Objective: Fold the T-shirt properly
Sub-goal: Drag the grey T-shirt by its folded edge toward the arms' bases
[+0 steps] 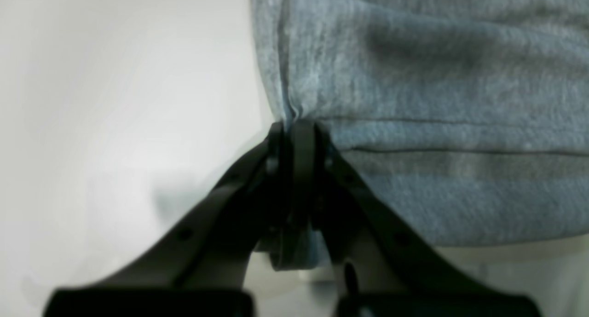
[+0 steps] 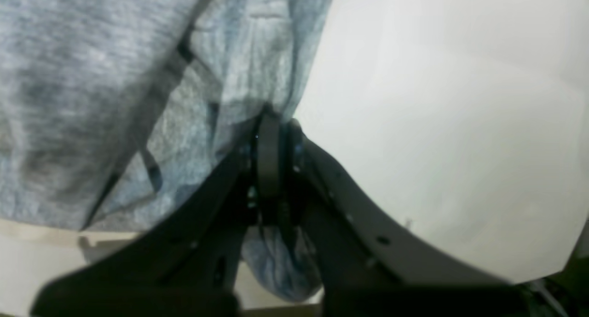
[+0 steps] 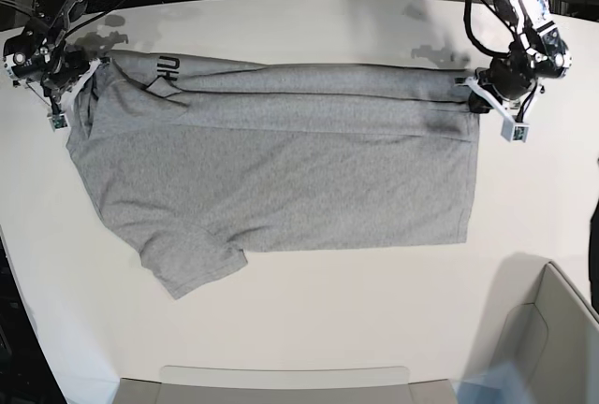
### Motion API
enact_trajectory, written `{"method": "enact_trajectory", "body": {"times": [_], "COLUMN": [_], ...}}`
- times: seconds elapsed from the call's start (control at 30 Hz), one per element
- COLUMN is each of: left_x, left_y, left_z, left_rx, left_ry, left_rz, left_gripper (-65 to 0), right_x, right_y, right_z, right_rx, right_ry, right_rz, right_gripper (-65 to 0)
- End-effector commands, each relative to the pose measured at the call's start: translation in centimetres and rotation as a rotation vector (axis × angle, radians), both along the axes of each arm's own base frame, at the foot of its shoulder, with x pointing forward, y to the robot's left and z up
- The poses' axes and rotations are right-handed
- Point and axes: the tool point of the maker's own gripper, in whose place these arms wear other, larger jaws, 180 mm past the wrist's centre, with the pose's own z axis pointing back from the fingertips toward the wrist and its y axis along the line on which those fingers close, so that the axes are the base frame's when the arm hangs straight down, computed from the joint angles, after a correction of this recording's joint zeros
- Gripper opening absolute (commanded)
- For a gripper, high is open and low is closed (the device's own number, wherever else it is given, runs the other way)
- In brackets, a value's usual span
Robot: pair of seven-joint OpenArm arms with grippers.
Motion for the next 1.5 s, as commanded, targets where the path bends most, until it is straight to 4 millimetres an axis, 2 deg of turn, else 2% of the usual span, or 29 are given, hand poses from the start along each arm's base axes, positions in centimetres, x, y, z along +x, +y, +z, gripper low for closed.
{"method": "enact_trajectory", "body": {"times": [0.0, 0.23, 0.33, 0.43, 0.87, 0.9, 0.97, 1.07, 1.2, 1.33, 1.47], "left_x": [-2.9, -5.5, -6.1, -7.4, -7.3, -7.3, -7.2, -6.6, -5.4, -5.0, -5.6], "left_y": [2.3, 3.9, 4.8, 6.8, 7.1, 7.1, 7.2, 7.2, 7.0, 6.8, 6.5], "left_z": [-0.7, -0.9, -0.7, -0.2, 0.1, 0.2, 0.3, 1.3, 2.8, 3.6, 3.6], "left_rx": [0.088, 0.129, 0.143, 0.163, 0.169, 0.170, 0.171, 0.192, 0.222, 0.236, 0.234], "left_ry": [0.127, 0.183, 0.191, 0.197, 0.197, 0.195, 0.192, 0.161, 0.115, 0.118, 0.168], "left_rz": [0.011, 0.001, 0.016, 0.078, 0.085, 0.086, 0.087, 0.072, 0.051, 0.036, 0.029], "left_gripper": [-65.0, -65.0, -65.0, -65.0, -65.0, -64.0, -56.0, -47.0, -45.7, -45.7, -45.7], "right_x": [-2.6, -2.8, -2.9, -3.5, -4.7, -4.7, -4.8, -4.7, -3.7, -2.8, -3.0], "right_y": [1.1, 5.8, 6.8, 7.5, 7.4, 7.4, 7.4, 7.2, 8.0, 8.0, 6.5], "right_z": [-1.7, -2.8, -2.8, -3.1, -3.5, -3.5, -3.4, -2.0, 0.3, 2.0, 2.5], "right_rx": [0.008, 0.055, 0.058, 0.062, 0.063, 0.063, 0.059, 0.029, -0.003, -0.035, -0.056], "right_ry": [0.122, 0.141, 0.145, 0.162, 0.187, 0.188, 0.187, 0.149, 0.073, 0.021, 0.010], "right_rz": [0.021, 0.117, 0.150, 0.174, 0.171, 0.171, 0.172, 0.184, 0.197, 0.207, 0.159], "right_gripper": [-65.0, -65.0, -65.0, -65.0, -65.0, -65.0, -64.3, -54.3, -44.9, -42.6, -42.6]}}
